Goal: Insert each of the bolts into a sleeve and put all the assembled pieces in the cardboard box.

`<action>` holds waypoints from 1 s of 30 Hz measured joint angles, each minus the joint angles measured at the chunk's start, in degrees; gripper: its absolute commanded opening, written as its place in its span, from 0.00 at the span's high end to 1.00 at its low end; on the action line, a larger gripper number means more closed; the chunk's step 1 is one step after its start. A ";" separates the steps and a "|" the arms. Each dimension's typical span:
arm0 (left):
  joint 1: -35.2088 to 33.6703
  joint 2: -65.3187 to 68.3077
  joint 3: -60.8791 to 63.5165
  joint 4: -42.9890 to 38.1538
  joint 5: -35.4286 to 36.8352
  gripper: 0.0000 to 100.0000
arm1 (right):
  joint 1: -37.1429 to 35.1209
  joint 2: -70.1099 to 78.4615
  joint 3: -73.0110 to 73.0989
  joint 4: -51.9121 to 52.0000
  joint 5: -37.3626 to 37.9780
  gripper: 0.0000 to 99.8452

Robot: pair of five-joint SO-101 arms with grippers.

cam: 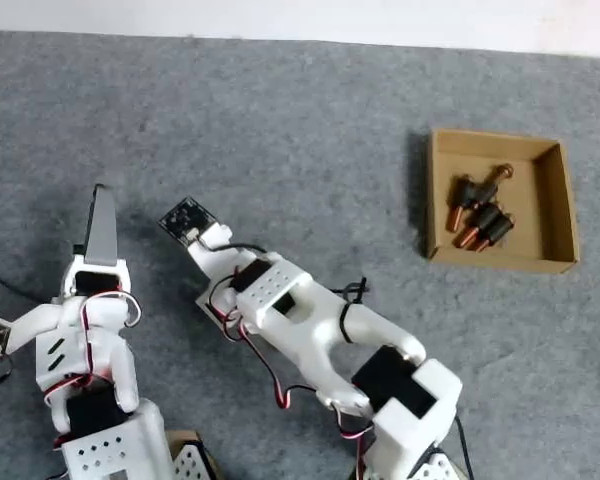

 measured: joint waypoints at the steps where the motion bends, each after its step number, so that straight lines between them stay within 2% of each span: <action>1: 0.00 0.00 0.00 0.00 0.00 0.58 | 0.00 0.79 -0.44 0.53 0.00 0.81; 4: 0.00 0.00 0.00 0.00 0.00 0.58 | 0.00 2.55 -3.69 4.31 0.00 0.85; 7: 0.00 0.00 0.00 0.00 0.00 0.58 | 0.09 4.75 -8.09 9.23 0.00 0.99; 8: 0.00 0.00 0.00 0.00 0.00 0.58 | 0.26 5.54 -9.76 11.16 0.00 1.00; 17: 0.00 0.00 0.00 0.00 0.00 0.58 | 2.37 4.48 -15.65 20.40 2.64 1.00; 22: 0.00 0.00 0.00 0.00 0.00 0.58 | 5.71 -8.53 -9.41 19.25 2.73 1.00; 25: 2.37 0.00 0.00 0.00 0.00 0.58 | 8.79 -20.13 -1.23 16.09 2.81 1.00; 28: 6.24 0.00 0.00 1.76 -2.55 0.58 | 12.57 -32.44 7.74 12.48 2.81 1.00; 30: 11.52 0.00 -0.62 5.89 -6.51 0.59 | 15.30 -39.74 13.45 10.73 3.08 1.00</action>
